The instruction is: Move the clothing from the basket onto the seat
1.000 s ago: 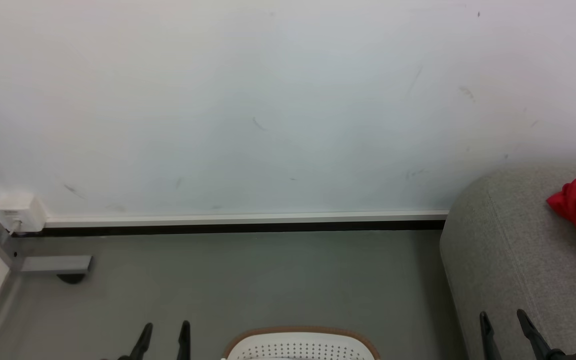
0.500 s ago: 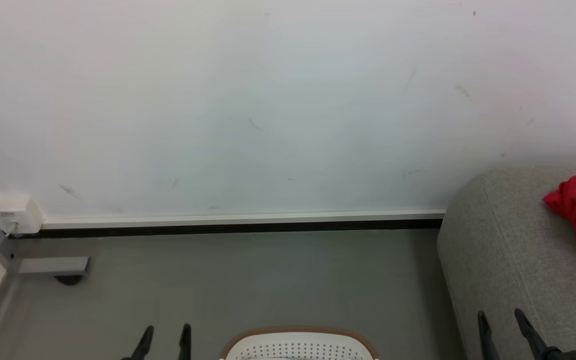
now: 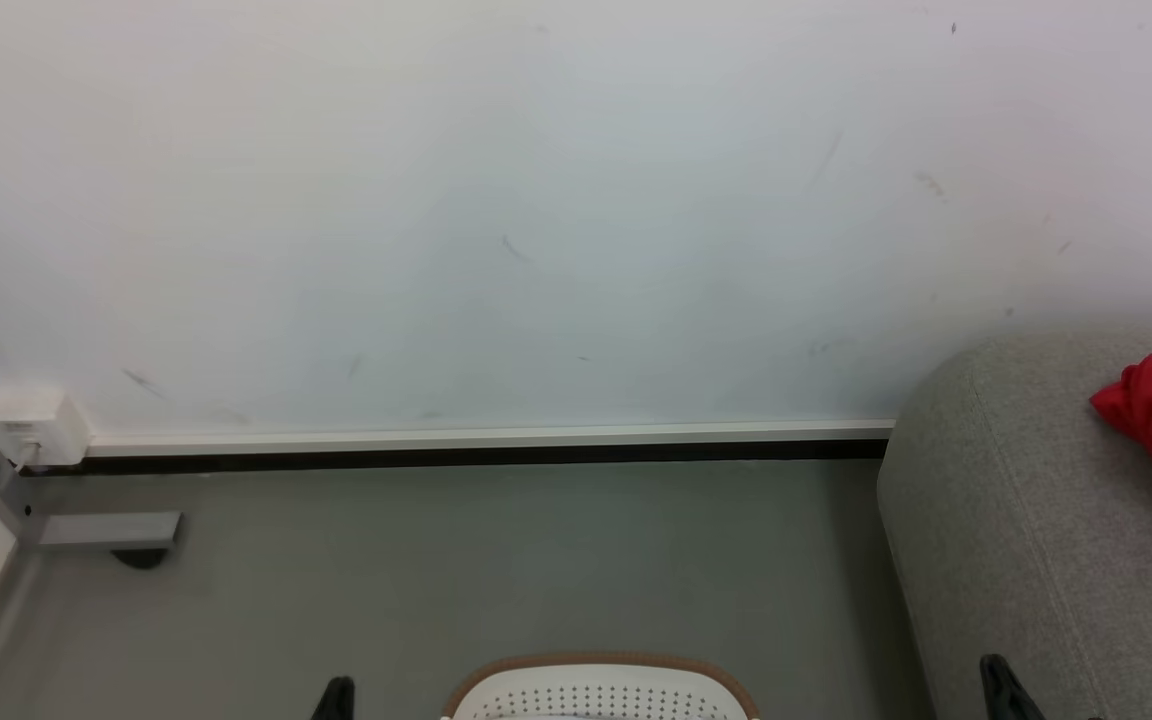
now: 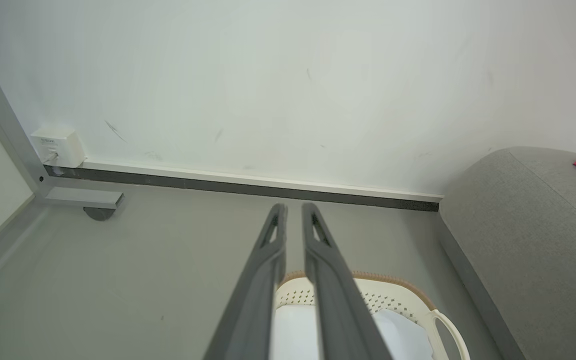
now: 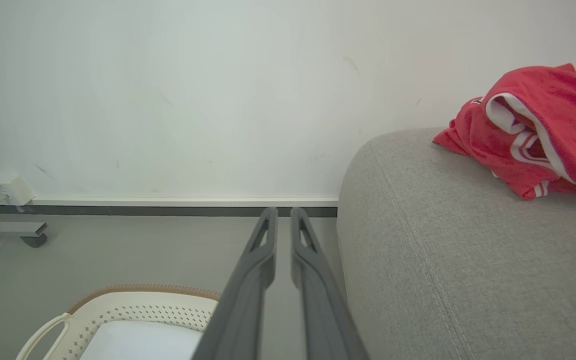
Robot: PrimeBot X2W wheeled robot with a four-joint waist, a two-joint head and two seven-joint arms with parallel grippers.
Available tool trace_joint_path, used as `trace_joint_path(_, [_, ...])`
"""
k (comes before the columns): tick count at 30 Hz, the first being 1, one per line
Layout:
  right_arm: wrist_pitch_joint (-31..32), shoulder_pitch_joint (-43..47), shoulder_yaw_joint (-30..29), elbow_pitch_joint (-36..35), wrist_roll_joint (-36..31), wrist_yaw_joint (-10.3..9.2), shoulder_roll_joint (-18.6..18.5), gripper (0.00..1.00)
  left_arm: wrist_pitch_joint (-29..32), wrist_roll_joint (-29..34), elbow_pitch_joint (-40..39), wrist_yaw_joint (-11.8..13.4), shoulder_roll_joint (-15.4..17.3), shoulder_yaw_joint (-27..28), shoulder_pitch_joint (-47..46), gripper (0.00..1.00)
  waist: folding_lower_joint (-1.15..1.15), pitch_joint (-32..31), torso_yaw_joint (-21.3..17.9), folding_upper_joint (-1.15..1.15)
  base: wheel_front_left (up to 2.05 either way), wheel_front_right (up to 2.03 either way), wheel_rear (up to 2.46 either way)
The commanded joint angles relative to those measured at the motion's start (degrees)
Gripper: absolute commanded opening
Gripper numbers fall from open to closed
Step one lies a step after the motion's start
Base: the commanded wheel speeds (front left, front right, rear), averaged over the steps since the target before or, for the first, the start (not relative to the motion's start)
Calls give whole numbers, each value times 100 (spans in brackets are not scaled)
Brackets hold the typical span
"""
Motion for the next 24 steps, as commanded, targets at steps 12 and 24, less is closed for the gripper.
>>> trace_joint_path(12, [367,-217,-139,-149,1359,-2,-20,0,376,-1341,-101,-83,12,213,-236,0,0,29,13,0,0,0,0])
trace_joint_path(24, [646,-322,-214,-279,2526,-3,-26,0,656,-2493,-274,-93,17,350,-345,0,0,60,26,0,0,0,0])
